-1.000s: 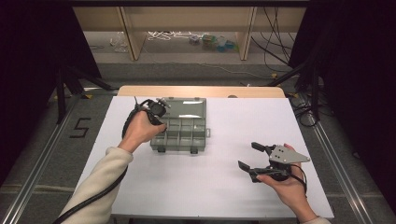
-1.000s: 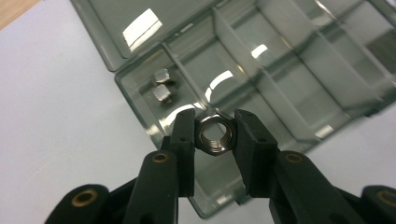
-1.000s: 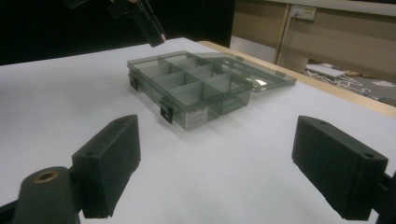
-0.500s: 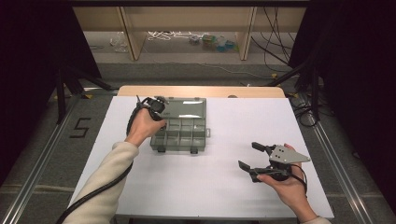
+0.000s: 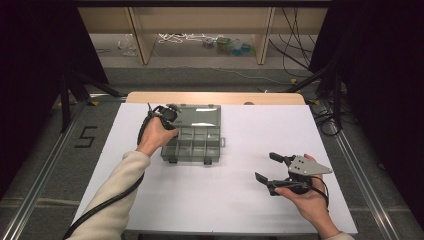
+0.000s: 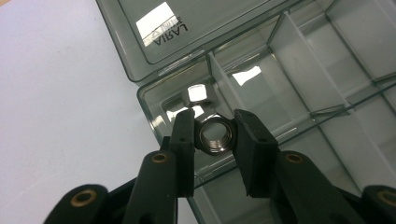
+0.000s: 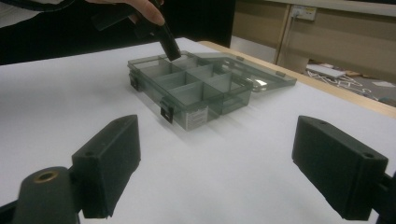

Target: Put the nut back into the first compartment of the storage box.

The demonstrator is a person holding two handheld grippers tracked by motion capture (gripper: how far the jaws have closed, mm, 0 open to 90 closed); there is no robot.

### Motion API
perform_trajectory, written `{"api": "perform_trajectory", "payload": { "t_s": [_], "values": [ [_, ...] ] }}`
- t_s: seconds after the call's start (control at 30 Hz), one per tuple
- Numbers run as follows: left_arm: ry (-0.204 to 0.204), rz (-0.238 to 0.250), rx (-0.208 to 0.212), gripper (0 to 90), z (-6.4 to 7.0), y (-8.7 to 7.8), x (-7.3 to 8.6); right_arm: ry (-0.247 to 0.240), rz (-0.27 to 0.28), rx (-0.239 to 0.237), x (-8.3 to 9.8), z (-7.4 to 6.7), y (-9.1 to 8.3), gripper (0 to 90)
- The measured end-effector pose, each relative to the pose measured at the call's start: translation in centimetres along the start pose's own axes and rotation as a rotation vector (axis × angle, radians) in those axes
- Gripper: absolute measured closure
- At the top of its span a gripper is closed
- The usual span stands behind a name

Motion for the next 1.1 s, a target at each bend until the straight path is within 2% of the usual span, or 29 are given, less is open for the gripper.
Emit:
{"api": "perform_trajectory", "payload": {
  "t_s": [0.1,0.13,0.2,0.23,0.27,0.4,0.43,0.47,0.53,0.6,0.63,0.67,0.7,0.73,0.77,0.8,0.83,0.87,0.9,0.93,1.03,1.1],
  "values": [
    [-0.017,0.015,0.007,66.8,0.0,-0.1,0.0,0.005,-0.007,-0.001,0.0,0.0,0.0,16.3],
    [-0.015,0.017,0.009,64.1,0.1,-0.2,0.0,0.026,-0.027,-0.004,0.1,-0.2,-0.1,16.2],
    [-0.043,0.037,0.02,59.5,0.1,-0.5,0.0,0.0,-0.018,0.006,0.0,0.0,-0.1,16.2],
    [-0.041,0.047,0.02,57.7,0.0,-0.7,0.0,0.028,-0.015,-0.014,0.1,-0.2,0.0,16.2],
    [-0.052,0.057,0.023,55.9,0.0,-0.9,0.0,0.003,-0.004,-0.002,0.0,-0.1,0.0,16.2],
    [-0.051,0.114,0.015,46.6,-0.2,-1.6,0.2,0.001,-0.001,0.002,0.0,0.0,0.0,16.2],
    [-0.045,0.128,0.016,44.3,-0.4,-1.8,0.3,0.019,-0.026,0.005,0.1,-0.1,-0.2,16.2],
    [-0.044,0.147,0.02,41.9,-0.5,-2.0,0.4,0.001,-0.014,0.012,0.0,0.0,-0.1,16.2],
    [-0.049,0.183,0.013,36.1,-0.9,-2.4,0.6,0.004,-0.015,0.009,0.0,0.0,-0.1,16.1],
    [-0.053,0.209,-0.01,32.3,-1.4,-2.7,0.9,0.005,-0.017,0.01,0.1,0.0,-0.1,16.1],
    [-0.041,0.225,-0.019,29.9,-1.6,-2.7,1.0,0.002,-0.022,0.007,0.1,0.1,-0.1,16.1],
    [-0.042,0.226,-0.026,28.4,-1.6,-2.9,1.1,0.002,-0.041,0.012,0.1,0.1,-0.2,16.0],
    [-0.045,0.247,-0.025,26.1,-1.7,-2.9,1.3,0.004,-0.04,0.01,0.1,0.1,-0.2,16.0],
    [-0.052,0.243,-0.031,24.6,-1.6,-3.1,1.4,0.008,-0.015,0.012,0.1,0.2,0.0,16.0],
    [-0.051,0.264,-0.029,22.5,-1.6,-3.1,1.6,0.006,-0.02,0.008,0.1,0.2,-0.1,15.9],
    [-0.067,0.276,-0.015,20.3,-1.5,-3.2,1.7,0.005,-0.016,0.01,0.1,0.4,-0.1,15.9],
    [-0.077,0.306,0.002,20.6,-1.4,-3.3,1.8,0.007,0.005,0.007,0.1,0.4,0.1,15.9],
    [-0.079,0.312,0.009,20.6,-1.5,-3.5,1.9,0.012,-0.016,0.014,0.2,0.5,-0.1,15.8],
    [-0.09,0.34,0.012,20.6,-1.5,-3.4,2.0,0.026,-0.017,0.013,0.2,0.5,-0.1,15.8],
    [-0.085,0.36,0.012,20.6,-1.5,-3.5,2.1,0.011,-0.007,0.021,0.2,0.7,0.0,15.8],
    [-0.077,0.377,0.02,20.9,-1.3,-3.7,2.4,0.009,-0.013,0.016,0.2,0.7,-0.1,15.8],
    [-0.068,0.376,0.022,21.1,-1.2,-3.9,2.7,0.029,-0.049,0.014,0.2,0.5,-0.4,15.7]
  ]
}}
Point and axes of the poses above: each handheld gripper's, and its own axes: y roughly forward along the jaws, x roughly out of its underside, z roughly to its right, the point moved 3 cm from there along y, roughly forward along the jaws, and after that the axes turned 3 degrees about -x, right-handed, at the moved point
